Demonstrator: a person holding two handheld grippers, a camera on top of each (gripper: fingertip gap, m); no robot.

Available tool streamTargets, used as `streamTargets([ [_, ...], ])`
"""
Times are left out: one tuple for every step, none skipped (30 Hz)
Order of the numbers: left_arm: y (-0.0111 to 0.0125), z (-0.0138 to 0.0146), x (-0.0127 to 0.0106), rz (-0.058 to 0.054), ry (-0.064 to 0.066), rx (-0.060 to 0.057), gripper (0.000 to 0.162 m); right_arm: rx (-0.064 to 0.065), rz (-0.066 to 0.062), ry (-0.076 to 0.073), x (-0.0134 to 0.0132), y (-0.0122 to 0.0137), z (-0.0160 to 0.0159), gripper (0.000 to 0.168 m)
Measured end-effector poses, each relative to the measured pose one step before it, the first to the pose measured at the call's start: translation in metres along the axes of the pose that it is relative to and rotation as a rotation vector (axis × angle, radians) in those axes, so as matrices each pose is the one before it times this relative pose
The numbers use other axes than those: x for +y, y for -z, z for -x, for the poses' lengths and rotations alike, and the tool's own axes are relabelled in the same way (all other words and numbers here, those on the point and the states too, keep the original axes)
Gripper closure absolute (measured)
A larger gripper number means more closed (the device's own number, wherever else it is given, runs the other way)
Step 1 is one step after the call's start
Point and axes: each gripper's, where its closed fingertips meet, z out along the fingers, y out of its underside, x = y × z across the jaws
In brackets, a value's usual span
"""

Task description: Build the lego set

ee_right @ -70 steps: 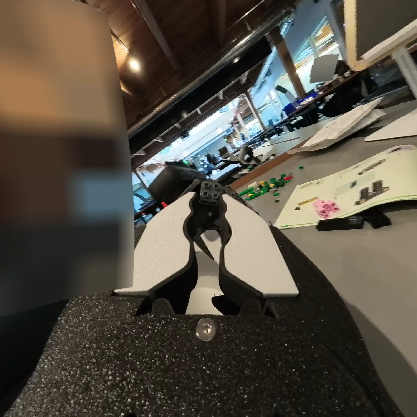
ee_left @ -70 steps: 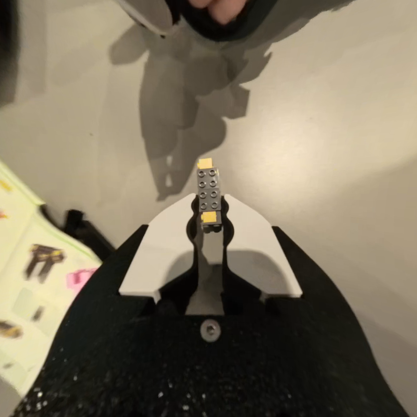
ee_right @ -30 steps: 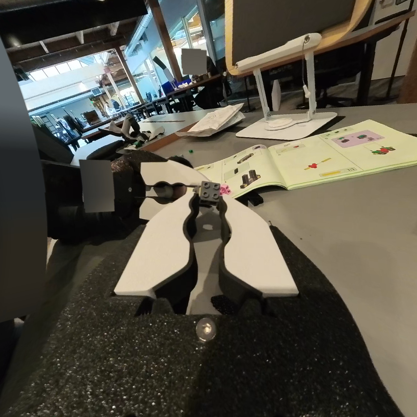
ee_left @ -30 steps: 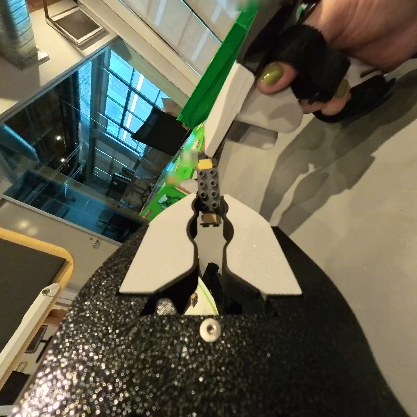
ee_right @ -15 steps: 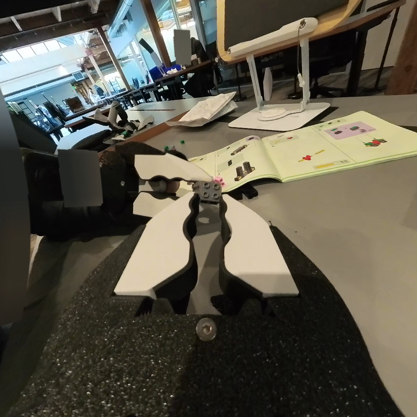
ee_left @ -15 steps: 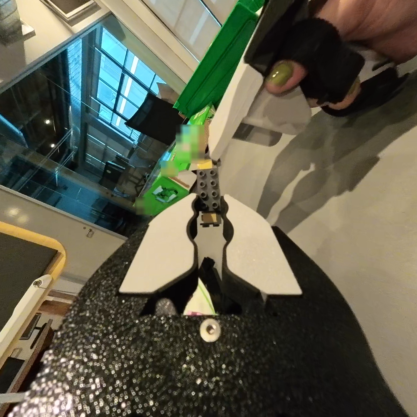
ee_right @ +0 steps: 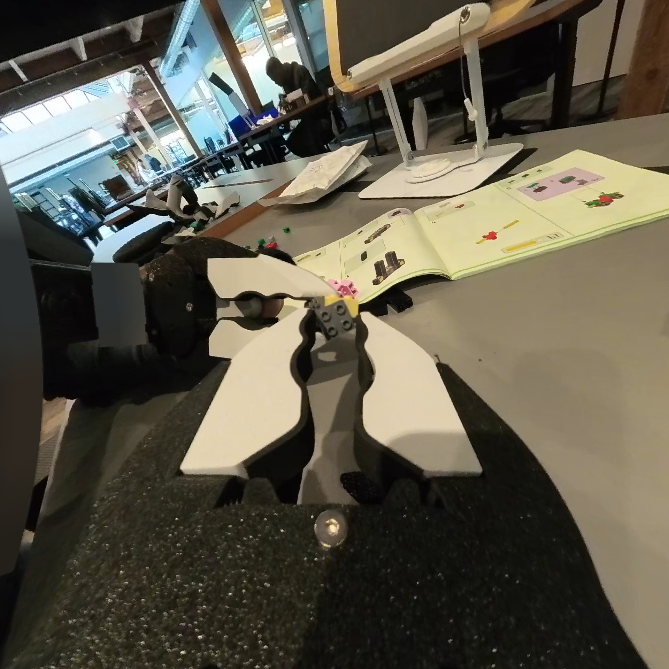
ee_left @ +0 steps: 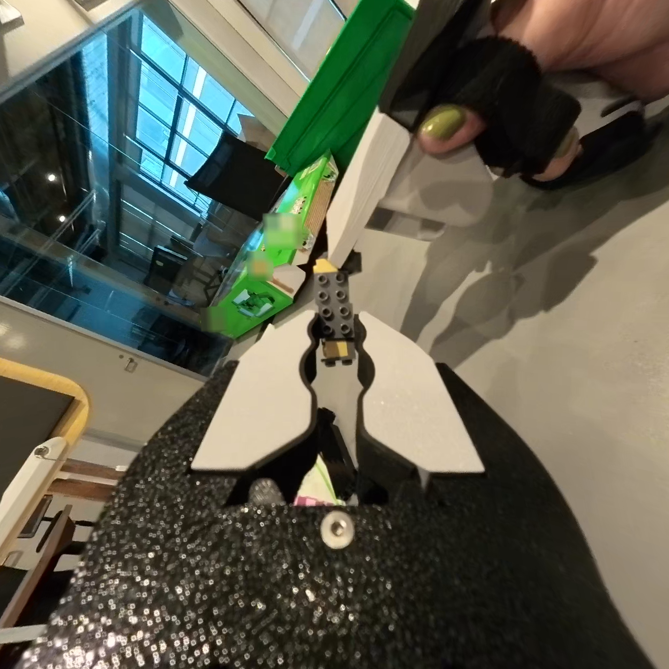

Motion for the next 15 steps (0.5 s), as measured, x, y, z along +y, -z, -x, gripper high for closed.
streamTargets([
  [-0.0002,-0.00036,0.00046,0.0023,0.0015,0.0035,0.145,0.001,0.002,-0.0064,0.00033,-0.00013,-0.00054,0.148],
  [-0.00027,-0.0006,0.00057,0.004,-0.0014,0.0035,0.145,0.0016,0.0043,-0.0107,0.00075,-0.00013,-0.00071,0.148],
  [-0.00018,-0.00047,0.00047,0.0035,-0.0053,0.0022,0.145,-0.002,0.0043,-0.01,0.00072,0.00011,-0.00044,0.149],
  [0.00006,-0.0006,0.00023,0.0018,-0.0063,0.0021,0.145,-0.006,0.0053,-0.0063,0.00063,0.0004,0.00005,0.149],
  [0.00007,-0.00096,-0.00003,0.0013,-0.0041,0.0054,0.145,-0.0065,0.0094,-0.0004,0.00061,0.00079,-0.00008,0.149],
  [-0.00005,-0.00141,0.00008,0.002,-0.0013,0.0087,0.145,0.0,0.0093,0.0077,-0.00007,0.00156,-0.00081,0.149],
  [-0.00008,-0.00182,0.00018,0.0036,-0.0001,0.0099,0.145,0.0089,0.0105,0.013,-0.00019,0.00217,-0.0019,0.149],
  [-0.00016,-0.00166,0.00023,0.0045,0.0039,0.0114,0.145,0.012,0.0152,0.0133,0.0002,0.00253,-0.00261,0.149],
  [0.00007,-0.00164,-0.00057,0.0008,0.0134,0.0143,0.145,0.0096,0.0128,0.0164,-0.00048,0.00318,-0.00233,0.15],
  [0.00043,-0.00116,-0.00207,-0.0057,0.025,0.0172,0.145,0.0129,0.0139,0.0173,-0.00021,0.00321,-0.00313,0.15],
  [0.00109,-0.00015,-0.00378,-0.0114,0.0341,0.0171,0.145,0.0203,0.0217,0.0153,0.00085,0.00326,-0.00448,0.151],
  [0.00132,0.0008,-0.00522,-0.0154,0.0411,0.0163,0.145,0.0211,0.0245,0.0226,0.00166,0.00298,-0.00478,0.151],
  [0.00121,0.00097,-0.00551,-0.0145,0.0487,0.0211,0.145,0.0163,0.0407,0.0297,0.00432,0.00236,-0.00425,0.151],
  [0.00094,-0.0001,-0.00515,-0.0109,0.059,0.0321,0.145,0.0206,0.0547,0.0306,0.00668,0.00173,-0.00475,0.151],
  [0.00073,-0.00131,-0.00504,-0.01,0.0676,0.0441,0.145,0.0177,0.0541,0.0406,0.00751,0.00095,-0.00385,0.151],
])
